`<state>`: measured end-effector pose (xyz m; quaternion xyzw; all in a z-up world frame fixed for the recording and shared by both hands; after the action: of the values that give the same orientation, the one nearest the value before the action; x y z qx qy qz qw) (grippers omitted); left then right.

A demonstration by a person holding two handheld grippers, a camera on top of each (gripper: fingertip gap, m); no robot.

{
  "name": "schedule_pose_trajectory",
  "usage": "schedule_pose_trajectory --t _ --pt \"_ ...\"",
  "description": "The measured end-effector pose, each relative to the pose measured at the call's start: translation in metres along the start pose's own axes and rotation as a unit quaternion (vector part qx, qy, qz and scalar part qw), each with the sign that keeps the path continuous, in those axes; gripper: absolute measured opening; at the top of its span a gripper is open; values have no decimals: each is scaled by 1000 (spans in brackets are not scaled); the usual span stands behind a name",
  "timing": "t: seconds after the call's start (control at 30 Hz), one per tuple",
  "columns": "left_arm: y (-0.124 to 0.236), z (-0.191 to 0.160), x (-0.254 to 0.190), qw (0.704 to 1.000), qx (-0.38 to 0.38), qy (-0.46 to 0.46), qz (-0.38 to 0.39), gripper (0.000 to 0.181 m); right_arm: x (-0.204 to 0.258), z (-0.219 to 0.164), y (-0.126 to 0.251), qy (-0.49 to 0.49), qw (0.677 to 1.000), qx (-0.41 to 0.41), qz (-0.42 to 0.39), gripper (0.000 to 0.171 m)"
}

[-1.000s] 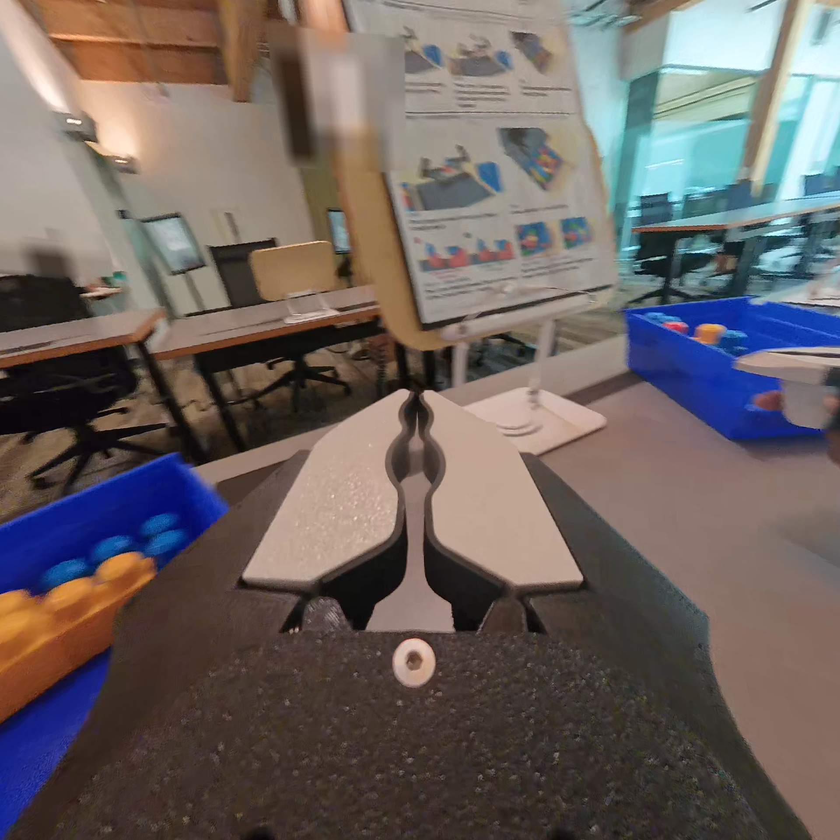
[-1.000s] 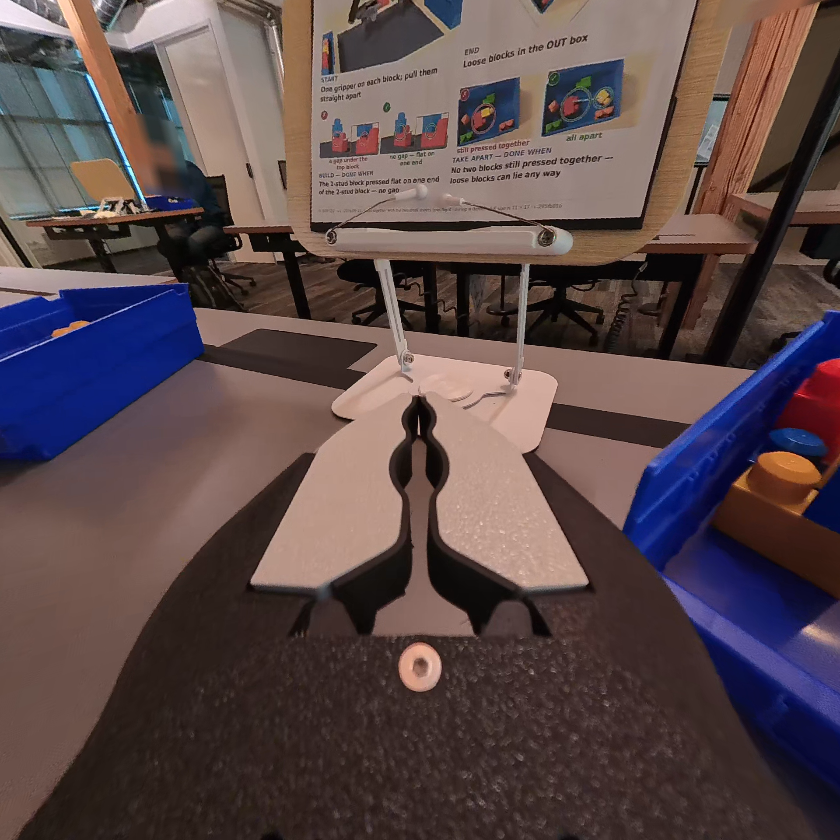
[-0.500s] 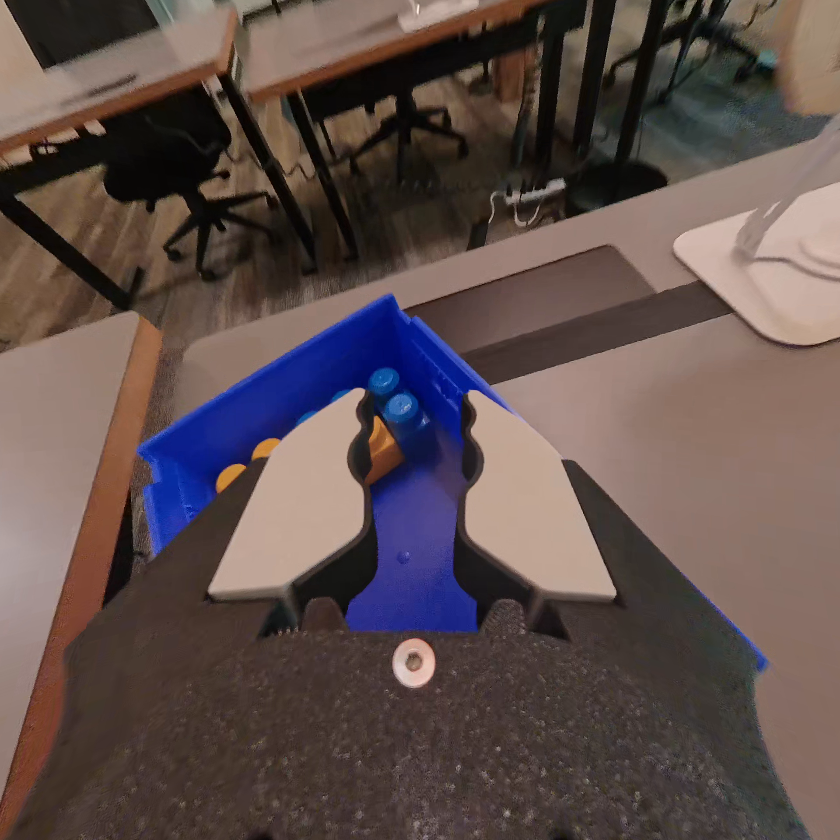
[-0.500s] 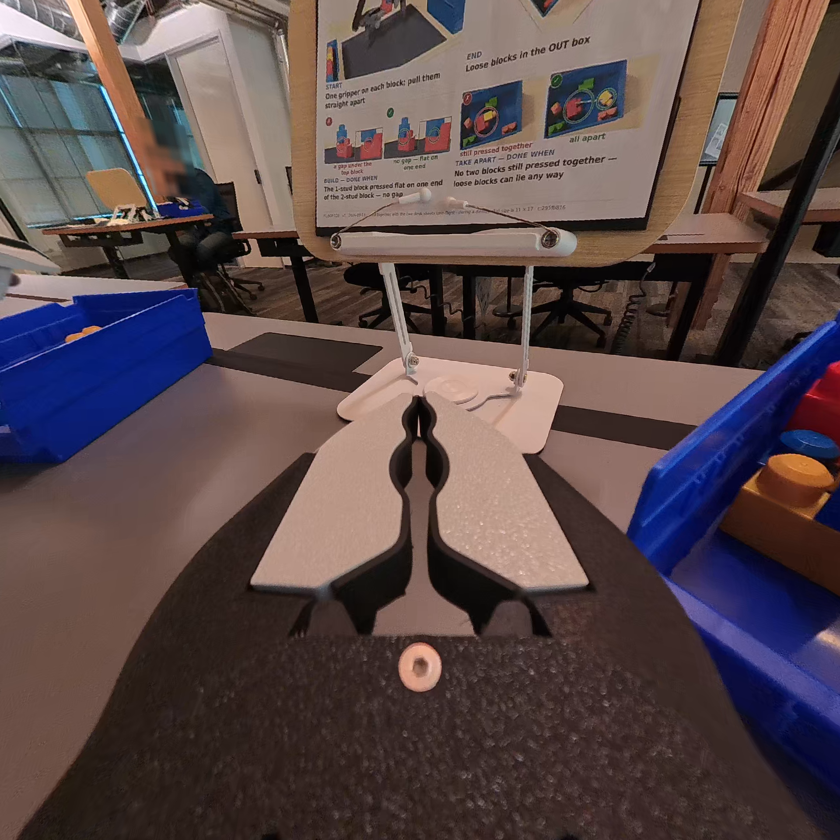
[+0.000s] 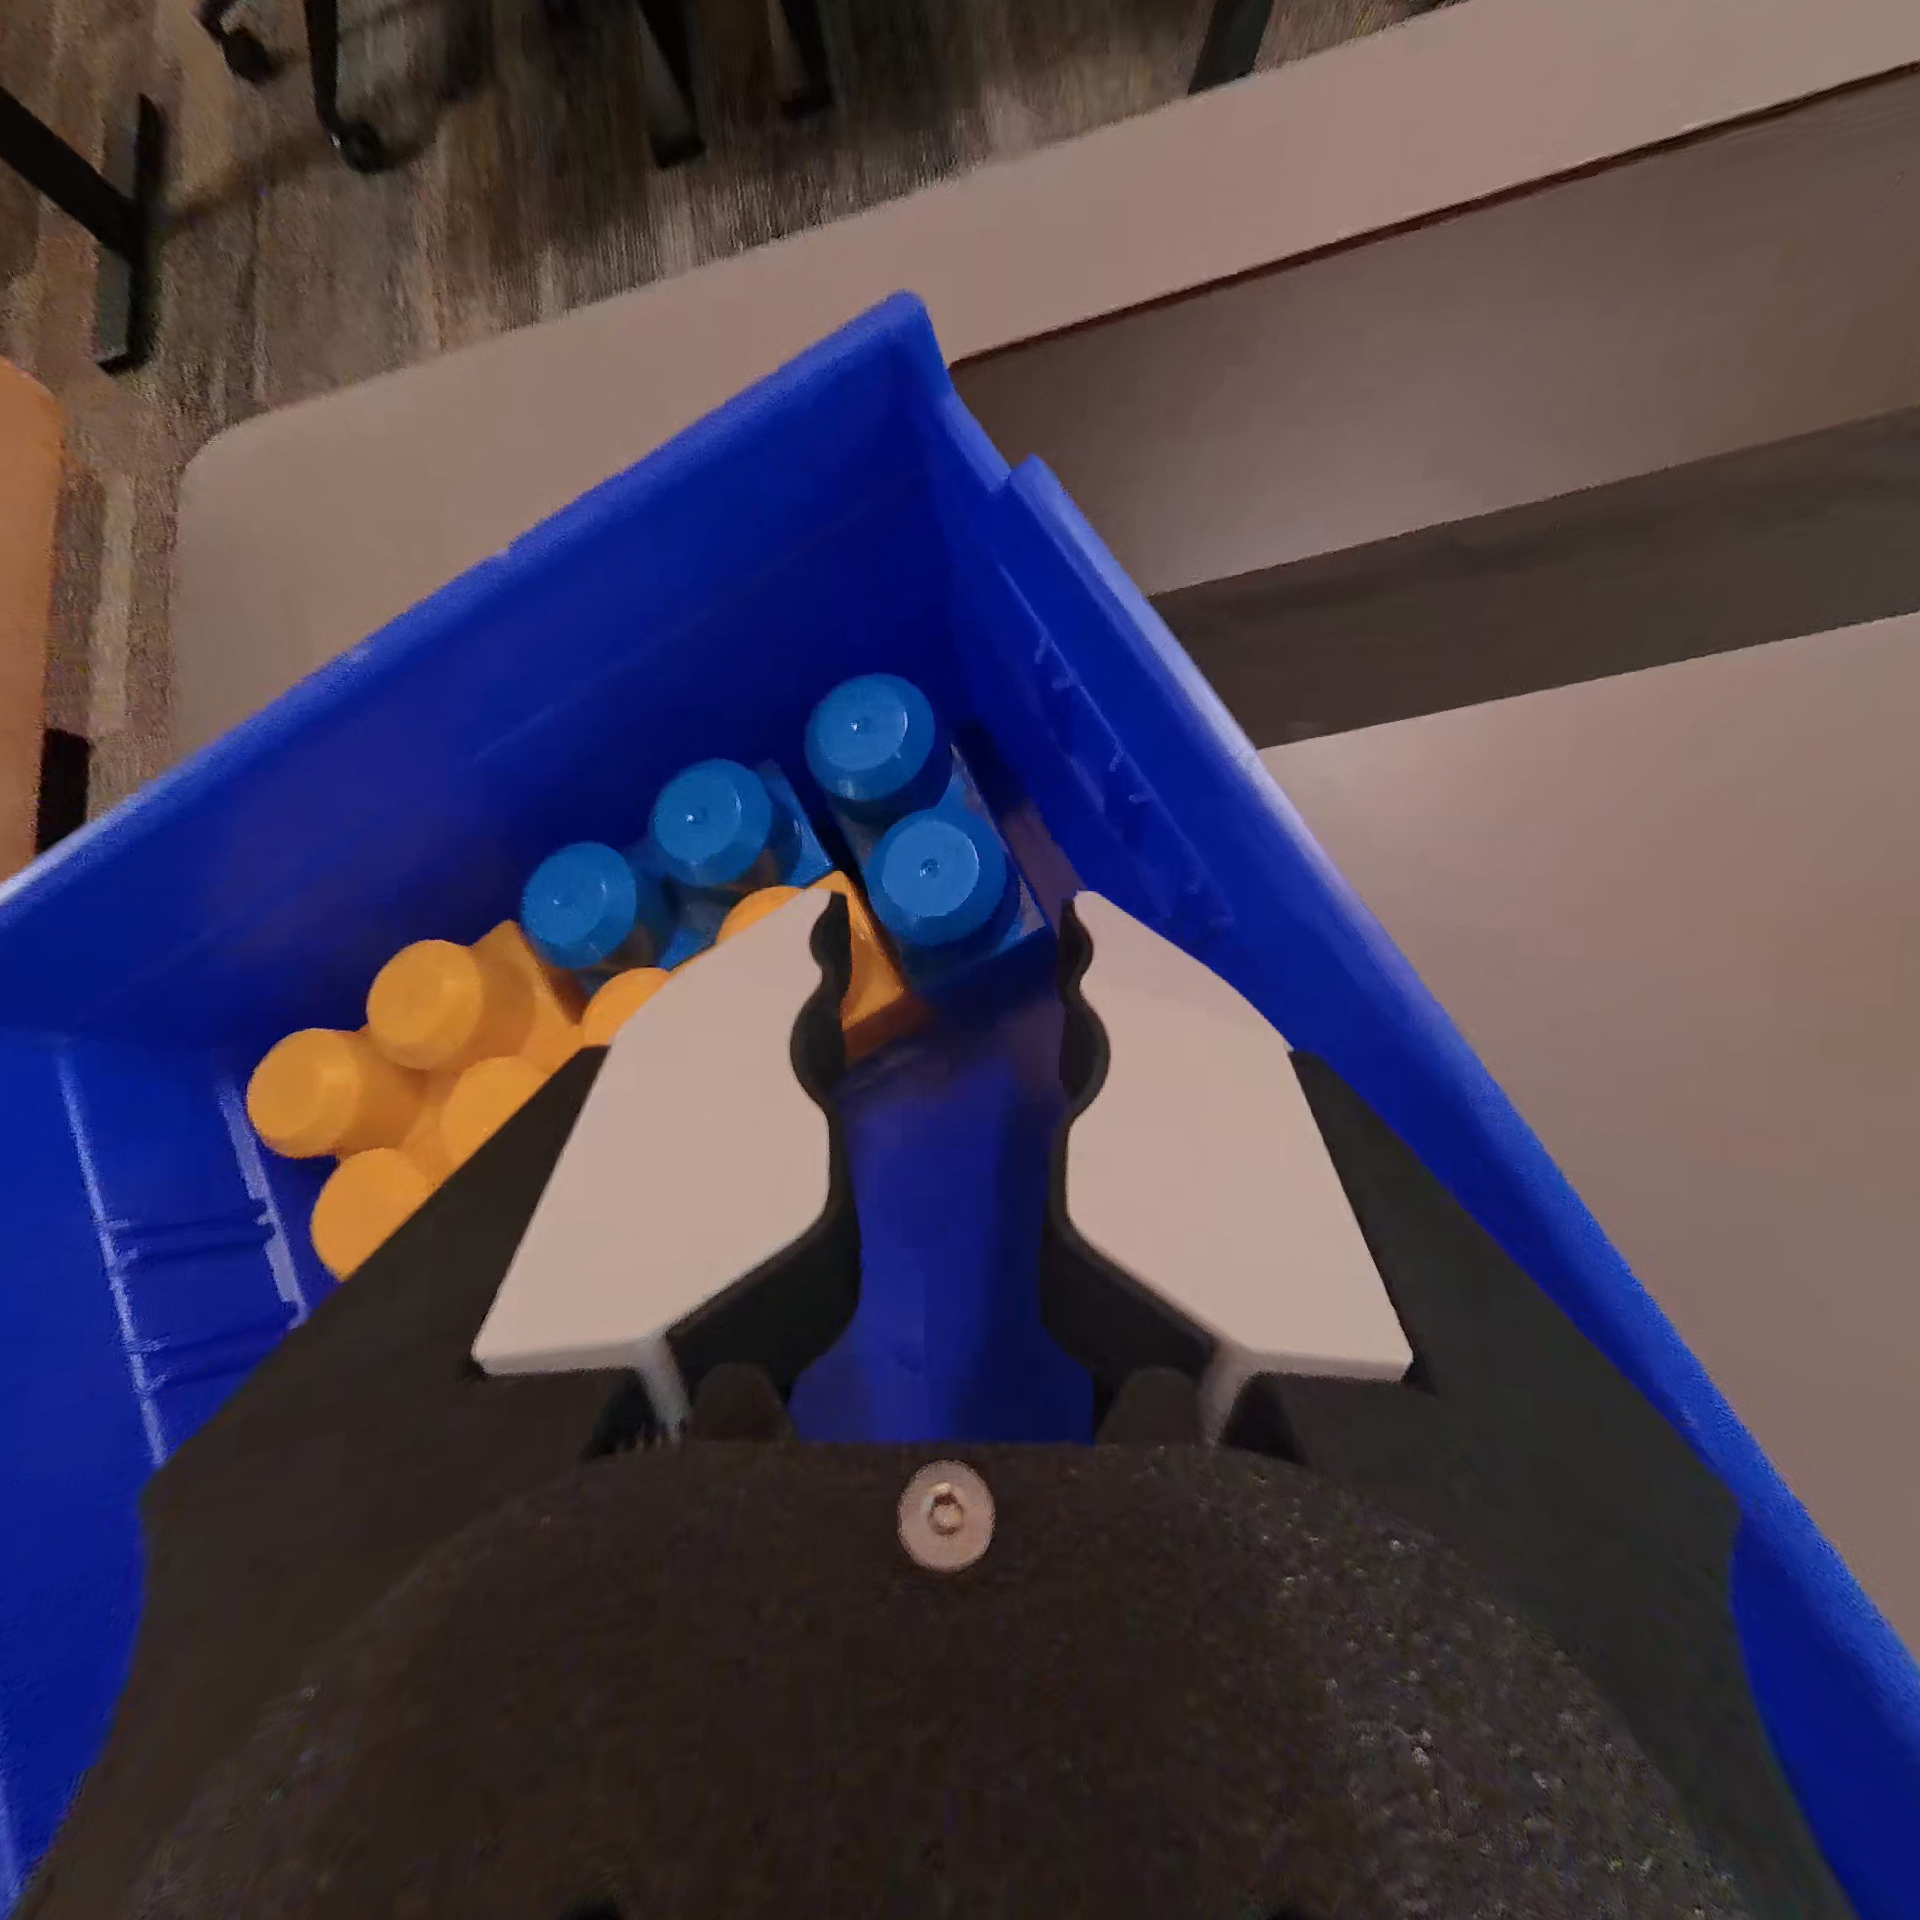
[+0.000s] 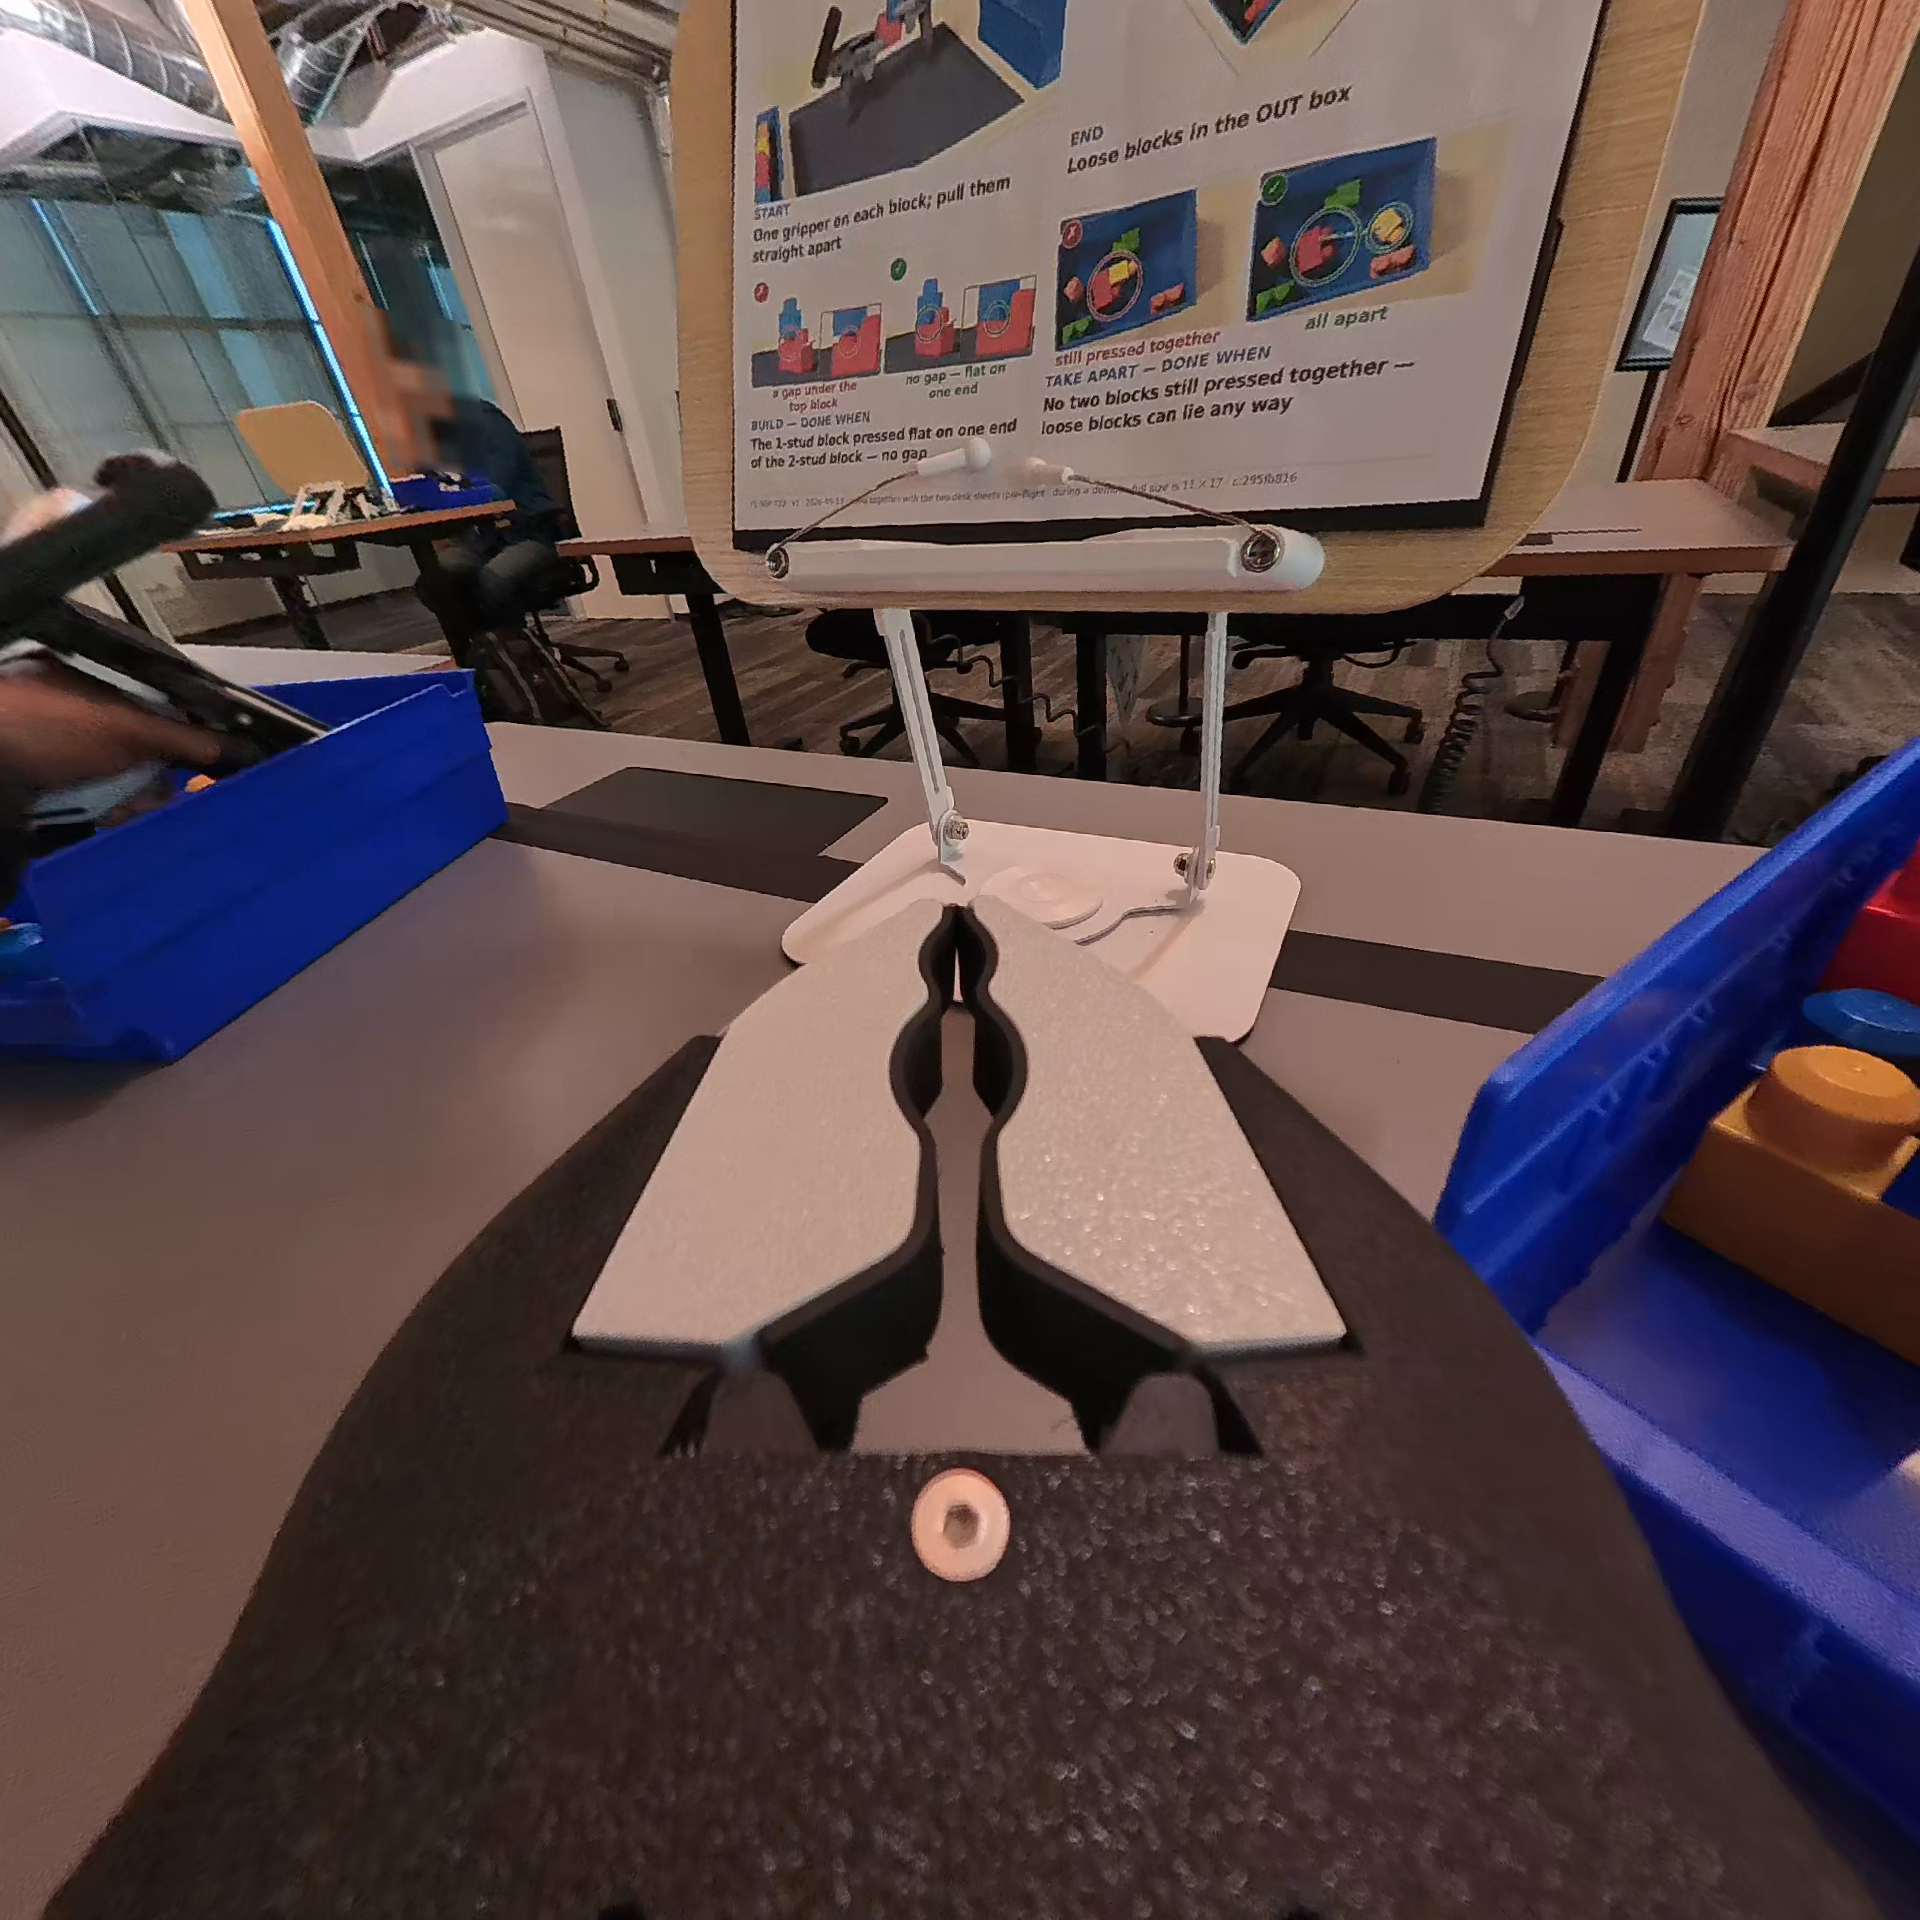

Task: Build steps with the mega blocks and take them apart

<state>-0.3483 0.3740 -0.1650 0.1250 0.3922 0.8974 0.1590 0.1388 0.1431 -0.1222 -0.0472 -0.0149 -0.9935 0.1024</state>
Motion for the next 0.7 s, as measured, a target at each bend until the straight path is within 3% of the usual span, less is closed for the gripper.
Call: schedule_pose_trajectory --t 0.4,0.7 --pt "-19 -6 0 999 26 17 24 38 4 -4 -2 3 1000 9 13 0" --pt "26 7 -2 1000 -14 -12 18 30 6 -4 -2 9 1000 10 19 0"
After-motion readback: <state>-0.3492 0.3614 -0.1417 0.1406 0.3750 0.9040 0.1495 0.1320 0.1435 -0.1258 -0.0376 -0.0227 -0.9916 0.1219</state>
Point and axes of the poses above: each gripper's, where its closed fingertips meet, y back along the fingers, z out of its top, x = y × z across the jaws, the point moved 5 cm from there along y, back along the fingers, and after that the axes turned 7 degrees about -z, right-handed, at the moved point
